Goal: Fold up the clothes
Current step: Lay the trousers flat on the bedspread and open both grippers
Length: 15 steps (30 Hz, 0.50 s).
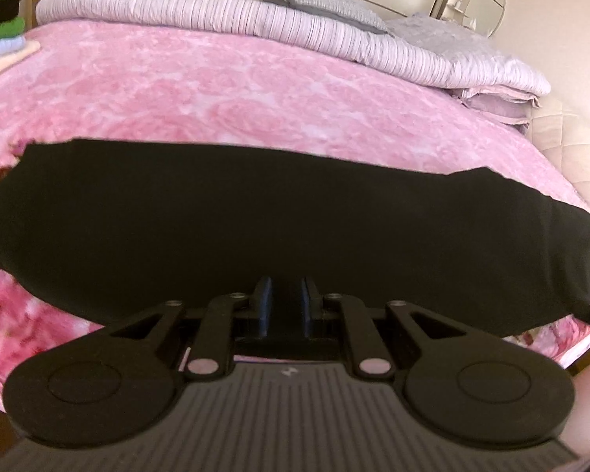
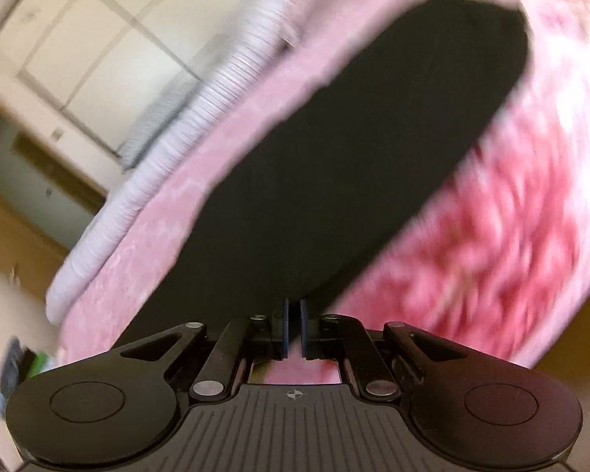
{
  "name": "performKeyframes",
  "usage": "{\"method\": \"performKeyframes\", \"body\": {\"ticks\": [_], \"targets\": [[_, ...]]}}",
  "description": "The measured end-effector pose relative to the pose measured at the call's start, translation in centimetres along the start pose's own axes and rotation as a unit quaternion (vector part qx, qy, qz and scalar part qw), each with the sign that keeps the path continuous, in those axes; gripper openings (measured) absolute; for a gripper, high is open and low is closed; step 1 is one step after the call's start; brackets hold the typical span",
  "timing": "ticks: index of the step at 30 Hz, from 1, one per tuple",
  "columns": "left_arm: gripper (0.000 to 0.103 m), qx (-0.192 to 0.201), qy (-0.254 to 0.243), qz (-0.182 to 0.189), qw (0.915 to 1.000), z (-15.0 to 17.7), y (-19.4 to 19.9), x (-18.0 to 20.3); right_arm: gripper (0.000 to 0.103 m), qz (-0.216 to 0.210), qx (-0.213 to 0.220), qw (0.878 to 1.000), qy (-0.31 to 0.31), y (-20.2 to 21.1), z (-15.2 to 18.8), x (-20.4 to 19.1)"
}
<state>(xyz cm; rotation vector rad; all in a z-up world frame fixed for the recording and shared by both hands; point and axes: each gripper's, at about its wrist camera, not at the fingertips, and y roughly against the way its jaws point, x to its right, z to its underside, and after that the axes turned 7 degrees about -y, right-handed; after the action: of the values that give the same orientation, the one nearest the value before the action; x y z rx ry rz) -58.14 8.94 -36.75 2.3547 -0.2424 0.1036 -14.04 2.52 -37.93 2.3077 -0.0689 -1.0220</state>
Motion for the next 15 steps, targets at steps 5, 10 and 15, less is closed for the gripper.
{"method": "performKeyframes", "body": {"ticks": [5,10,15], "targets": [[0.013,0.000,0.000,-0.006,1.0000,-0.3,-0.4,0.4,0.009,0.050,0.048,0.984,0.166,-1.3,0.8,-2.0],[0.014,-0.013,-0.004,-0.033,0.9994,0.3,-0.5,0.4,0.010,0.129,0.019,0.957,0.258,-2.6,3.9,-1.5],[0.024,-0.008,-0.013,-0.072,0.9973,0.4,0.3,0.6,0.011,0.103,0.032,0.961,0.254,-1.6,4.9,-3.2]]}}
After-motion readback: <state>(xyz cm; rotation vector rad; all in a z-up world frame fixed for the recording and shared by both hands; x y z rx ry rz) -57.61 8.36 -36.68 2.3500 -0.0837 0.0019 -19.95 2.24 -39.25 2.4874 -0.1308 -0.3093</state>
